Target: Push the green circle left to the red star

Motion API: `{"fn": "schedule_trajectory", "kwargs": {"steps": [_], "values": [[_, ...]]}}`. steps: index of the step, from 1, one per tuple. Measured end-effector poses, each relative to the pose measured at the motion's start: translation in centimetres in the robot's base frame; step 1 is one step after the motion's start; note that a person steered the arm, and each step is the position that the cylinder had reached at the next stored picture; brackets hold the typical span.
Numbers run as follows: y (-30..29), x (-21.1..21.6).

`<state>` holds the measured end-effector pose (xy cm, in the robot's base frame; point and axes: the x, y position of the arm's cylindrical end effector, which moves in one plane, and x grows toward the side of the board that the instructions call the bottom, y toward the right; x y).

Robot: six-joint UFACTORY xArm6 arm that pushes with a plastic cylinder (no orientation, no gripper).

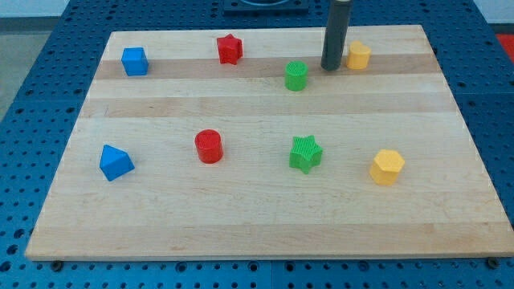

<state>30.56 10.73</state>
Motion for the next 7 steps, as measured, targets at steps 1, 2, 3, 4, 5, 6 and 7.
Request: {"fn": "schedule_trajectory", "kwargs": {"steps": [1, 2, 3, 4, 5, 6, 7], "values": [[-0.2, 2.6], [-0.2, 2.7], [-1.6, 2.6], [-4.8, 2.6], [-6.9, 2.6], [-9.0, 2.6], [-11.3, 2.6]]}}
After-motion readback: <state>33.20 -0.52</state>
